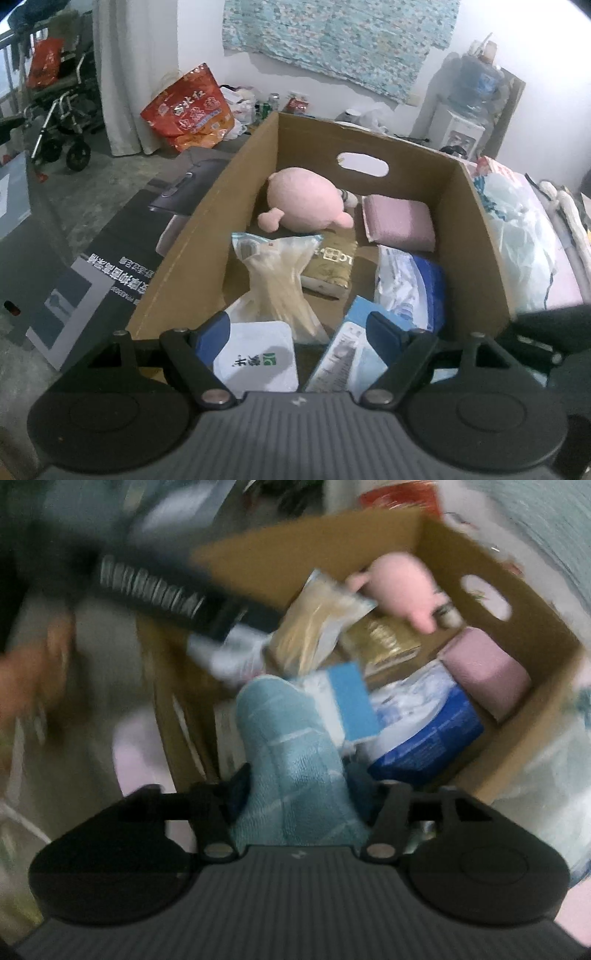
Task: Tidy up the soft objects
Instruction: 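Lower the medicine box into the box with the left gripper while the right drops the towel in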
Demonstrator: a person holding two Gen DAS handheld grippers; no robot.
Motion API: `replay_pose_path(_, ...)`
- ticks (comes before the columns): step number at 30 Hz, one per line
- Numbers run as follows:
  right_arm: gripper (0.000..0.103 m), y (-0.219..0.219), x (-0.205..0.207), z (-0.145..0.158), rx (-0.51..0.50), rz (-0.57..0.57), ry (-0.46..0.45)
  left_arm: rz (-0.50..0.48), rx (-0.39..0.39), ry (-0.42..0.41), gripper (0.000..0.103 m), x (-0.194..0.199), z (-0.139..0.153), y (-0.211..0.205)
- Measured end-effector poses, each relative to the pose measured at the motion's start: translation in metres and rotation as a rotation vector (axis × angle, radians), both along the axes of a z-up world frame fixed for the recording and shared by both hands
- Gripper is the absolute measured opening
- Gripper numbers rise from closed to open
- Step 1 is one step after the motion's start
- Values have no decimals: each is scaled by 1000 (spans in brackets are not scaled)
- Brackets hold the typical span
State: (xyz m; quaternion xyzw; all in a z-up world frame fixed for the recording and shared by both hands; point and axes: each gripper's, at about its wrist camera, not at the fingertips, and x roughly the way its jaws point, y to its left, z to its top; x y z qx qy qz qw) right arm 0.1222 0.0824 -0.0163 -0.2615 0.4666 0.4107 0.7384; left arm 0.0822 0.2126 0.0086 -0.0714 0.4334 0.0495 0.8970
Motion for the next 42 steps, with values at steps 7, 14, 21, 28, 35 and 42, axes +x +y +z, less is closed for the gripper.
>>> replay_pose_path(7, 68, -14, 11, 42, 46, 19, -9, -2, 3, -8, 82, -2, -3, 1)
replay_pose_path(14, 21, -4, 13, 44, 15, 94, 123, 18, -14, -7, 82, -1, -8, 11)
replay_pose_path(21, 19, 29, 39, -30, -223, 71, 254, 24, -25, 12, 82, 0, -12, 12)
replay_pose_path(28, 20, 30, 47, -50, -266, 40, 284, 21, -28, 4, 85, -1, -10, 10)
replay_pose_path(35, 62, -17, 35, 9, 67, -30, 194, -4, -44, -35, 89, -8, -1, 3)
replay_pose_path(42, 81, -93, 6, 53, 443, -190, 117, -43, -34, -59, 89, -7, 15, -20)
